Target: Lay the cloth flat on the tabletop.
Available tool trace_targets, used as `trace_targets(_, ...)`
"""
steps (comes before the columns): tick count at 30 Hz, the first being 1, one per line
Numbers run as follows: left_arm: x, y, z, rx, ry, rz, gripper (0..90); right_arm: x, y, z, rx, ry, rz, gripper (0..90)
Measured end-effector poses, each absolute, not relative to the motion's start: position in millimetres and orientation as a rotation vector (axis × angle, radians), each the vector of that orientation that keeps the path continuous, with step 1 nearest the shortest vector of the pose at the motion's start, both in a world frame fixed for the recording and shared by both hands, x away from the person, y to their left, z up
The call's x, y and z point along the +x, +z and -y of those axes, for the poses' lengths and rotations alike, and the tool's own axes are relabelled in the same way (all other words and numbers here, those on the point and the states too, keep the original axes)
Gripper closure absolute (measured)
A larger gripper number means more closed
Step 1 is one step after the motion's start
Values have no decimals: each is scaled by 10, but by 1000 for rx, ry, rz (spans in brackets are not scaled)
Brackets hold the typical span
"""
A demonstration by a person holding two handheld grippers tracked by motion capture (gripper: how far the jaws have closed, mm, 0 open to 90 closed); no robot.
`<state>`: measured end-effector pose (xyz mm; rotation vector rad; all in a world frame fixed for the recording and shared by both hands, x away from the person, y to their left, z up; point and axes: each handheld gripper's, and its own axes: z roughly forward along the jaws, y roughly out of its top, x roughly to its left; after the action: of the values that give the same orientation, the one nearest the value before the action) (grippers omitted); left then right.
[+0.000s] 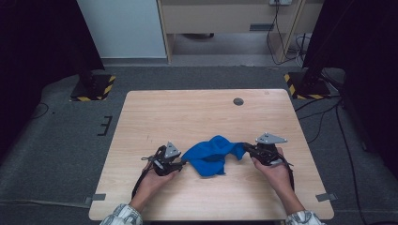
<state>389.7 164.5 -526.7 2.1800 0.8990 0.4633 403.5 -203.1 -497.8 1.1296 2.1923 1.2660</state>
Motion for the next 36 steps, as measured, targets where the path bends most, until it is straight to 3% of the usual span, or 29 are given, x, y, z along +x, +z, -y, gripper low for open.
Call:
trace_targets(6,3947,-5303,-1627,2178,448,-913,573,4019,-4964,2032,1137,1277,-2195,872)
trace_targets(16,3985,-5305,-1604,2172,418,-913,862,4003,-4948,2044,1138,1299,-2188,873)
trace_targets(36,4010,-4876,-1705,1976,471,-927,875,3931,-4663,2130,1105,1357,-2116,875)
